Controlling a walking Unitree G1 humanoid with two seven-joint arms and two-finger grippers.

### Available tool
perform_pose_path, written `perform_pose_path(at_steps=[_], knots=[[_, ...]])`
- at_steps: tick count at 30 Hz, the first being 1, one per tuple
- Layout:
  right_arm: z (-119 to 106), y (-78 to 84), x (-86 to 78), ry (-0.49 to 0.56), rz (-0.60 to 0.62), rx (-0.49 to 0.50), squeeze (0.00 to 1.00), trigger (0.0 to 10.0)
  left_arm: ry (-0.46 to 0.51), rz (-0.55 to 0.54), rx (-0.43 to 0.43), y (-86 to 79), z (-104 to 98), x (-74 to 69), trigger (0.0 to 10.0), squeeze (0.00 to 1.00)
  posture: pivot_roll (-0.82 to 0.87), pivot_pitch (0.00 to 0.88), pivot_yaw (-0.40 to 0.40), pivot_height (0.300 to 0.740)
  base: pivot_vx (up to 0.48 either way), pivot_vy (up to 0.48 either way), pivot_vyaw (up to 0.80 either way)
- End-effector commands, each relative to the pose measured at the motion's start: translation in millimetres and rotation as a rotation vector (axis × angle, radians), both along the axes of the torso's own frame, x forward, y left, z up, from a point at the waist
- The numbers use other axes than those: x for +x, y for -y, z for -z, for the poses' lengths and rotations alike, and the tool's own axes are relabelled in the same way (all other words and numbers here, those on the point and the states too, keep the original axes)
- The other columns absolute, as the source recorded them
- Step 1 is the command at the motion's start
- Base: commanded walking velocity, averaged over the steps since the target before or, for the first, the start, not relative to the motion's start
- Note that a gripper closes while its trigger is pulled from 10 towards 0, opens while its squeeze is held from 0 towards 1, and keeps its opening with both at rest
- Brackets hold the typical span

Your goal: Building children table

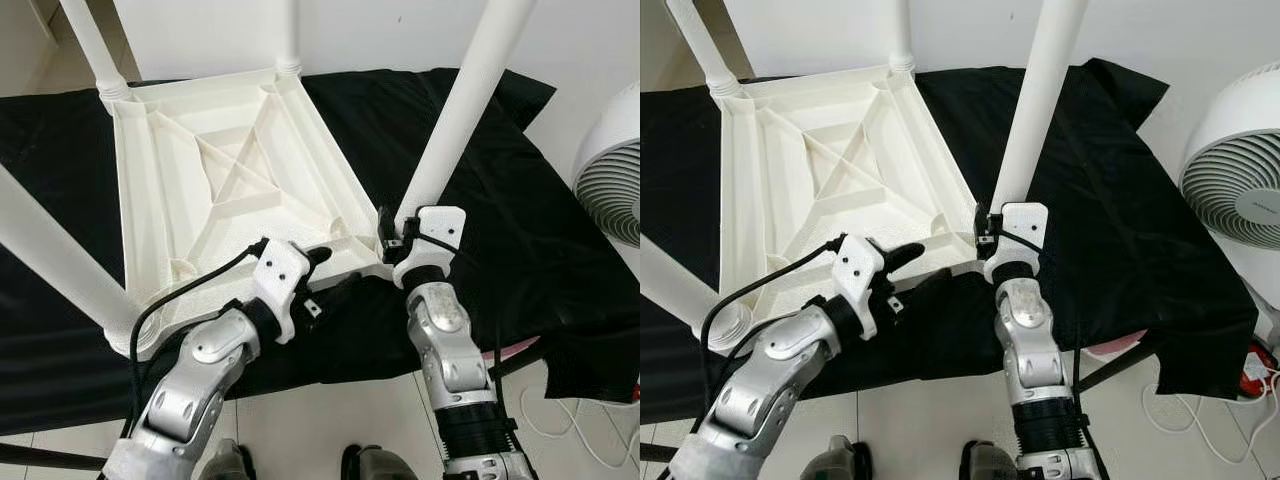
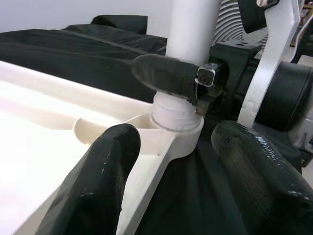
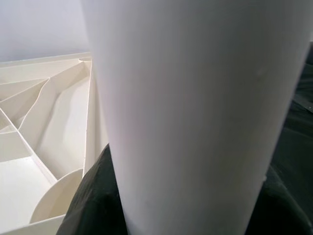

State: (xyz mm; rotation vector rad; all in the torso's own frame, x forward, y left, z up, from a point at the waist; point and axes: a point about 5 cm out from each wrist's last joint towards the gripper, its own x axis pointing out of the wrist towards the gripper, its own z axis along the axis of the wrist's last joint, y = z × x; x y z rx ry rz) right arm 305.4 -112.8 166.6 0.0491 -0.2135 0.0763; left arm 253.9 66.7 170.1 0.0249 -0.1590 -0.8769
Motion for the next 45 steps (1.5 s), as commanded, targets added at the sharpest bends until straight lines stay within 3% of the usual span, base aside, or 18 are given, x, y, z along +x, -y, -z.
perform_pose_path(at_steps=[1, 4, 5, 10, 11, 12, 13, 18, 23, 24, 31, 32, 33, 34, 41, 45], knots=[[16.7, -6.2, -3.0, -0.085, -0.019, 0.044, 0.0, 10.0, -0.005, -0.051, -0.007, -2.6, -1.5, 5.5, 10.0, 0.0, -0.1, 0.148, 0.046, 0.74, 0.0, 0.0, 0.0], [16.1, -7.0, -2.8, -0.081, -0.02, 0.054, 0.0, 10.0, -0.005, -0.05, -0.008, -2.4, -2.6, 6.4, 10.0, 0.0, -0.1, 0.147, 0.046, 0.74, 0.0, 0.0, 0.0], [14.3, -8.0, -3.0, -0.07, -0.04, 0.055, 1.0, 10.0, 0.001, -0.05, -0.003, -1.7, -3.7, 6.7, 10.0, 0.0, -0.09, 0.142, 0.048, 0.74, 0.0, 0.0, 0.0], [10.0, -5.4, -3.6, -0.049, -0.099, 0.033, 1.0, 10.0, 0.014, -0.042, 0.006, -1.2, -4.9, 5.1, 10.0, 0.0, -0.09, 0.139, 0.043, 0.74, 0.0, 0.0, 0.0], [8.8, -4.1, -3.7, -0.047, -0.137, 0.028, 0.33, 10.0, 0.017, -0.04, 0.006, -1.3, -5.5, 4.6, 10.0, 0.0, -0.09, 0.139, 0.043, 0.74, 0.0, 0.0, 0.0], [7.2, -3.3, -3.6, -0.044, -0.2, 0.002, 0.0, 10.0, 0.021, -0.035, -0.002, -1.7, -7.2, 4.3, 10.0, 0.0, -0.08, 0.136, 0.039, 0.74, 0.0, 0.0, 0.0], [7.2, -3.3, -3.6, -0.044, -0.2, 0.002, 0.0, 10.0, 0.021, -0.035, -0.002, -1.7, -7.2, 4.3, 10.0, 0.0, -0.08, 0.136, 0.039, 0.74, 0.0, 0.0, 0.0], [-3.5, 4.8, -0.2, 0.0, -0.424, -0.144, 0.0, 10.0, 0.033, -0.028, -0.005, -3.0, -10.8, 3.2, 10.0, 0.0, -0.07, 0.122, 0.027, 0.74, 0.0, 0.0, 0.0], [-5.7, 8.2, 1.5, 0.001, -0.466, -0.171, 0.0, 10.0, 0.035, -0.027, -0.003, -2.9, -11.2, 2.3, 10.0, 0.0, -0.07, 0.122, 0.027, 0.74, 0.0, 0.0, 0.0], [-10.5, 13.3, 5.0, 0.0, -0.58, -0.229, 0.0, 10.0, 0.005, 0.009, -0.023, -1.9, -11.7, -2.1, 10.0, 0.0, -0.05, 0.108, 0.022, 0.74, 0.0, 0.0, 0.0], [-8.8, 18.4, 8.4, -0.033, -0.689, -0.303, 0.0, 10.0, -0.029, 0.072, -0.031, -2.2, -12.1, -7.6, 10.0, 0.0, -0.05, 0.103, 0.019, 0.74, 0.0, 0.0, 0.0], [-7.1, 20.8, 9.2, -0.046, -0.702, -0.309, 0.0, 3.8, -0.035, 0.082, -0.021, -3.0, -11.7, -7.8, 10.0, 0.0, -0.06, 0.103, 0.017, 0.74, 0.0, 0.0, 0.0], [-6.1, 22.5, 9.6, -0.054, -0.708, -0.311, 0.0, 2.4, -0.039, 0.087, -0.014, -3.5, -11.4, -7.7, 10.0, 0.0, -0.06, 0.103, 0.017, 0.74, 0.0, 0.0, 0.0], [-5.0, 24.4, 10.1, -0.063, -0.705, -0.311, 0.0, 0.0, -0.038, 0.087, -0.012, -3.5, -11.9, -7.4, 10.0, 0.0, -0.06, 0.104, 0.019, 0.74, 0.0, 0.0, 0.0], [1.0, 25.3, 7.1, -0.092, -0.704, -0.294, 0.0, 0.0, -0.044, 0.056, -0.009, -2.4, -12.1, -5.0, 10.0, 0.0, -0.06, 0.117, 0.019, 0.74, 0.0, 0.0, 0.0], [4.3, 22.0, 12.3, -0.138, -0.593, -0.237, 0.0, 0.0, -0.052, 0.034, -0.015, -4.3, -13.6, -3.9, 10.0, 0.0, -0.05, 0.134, 0.009, 0.74, 0.0, 0.0, 0.0]])
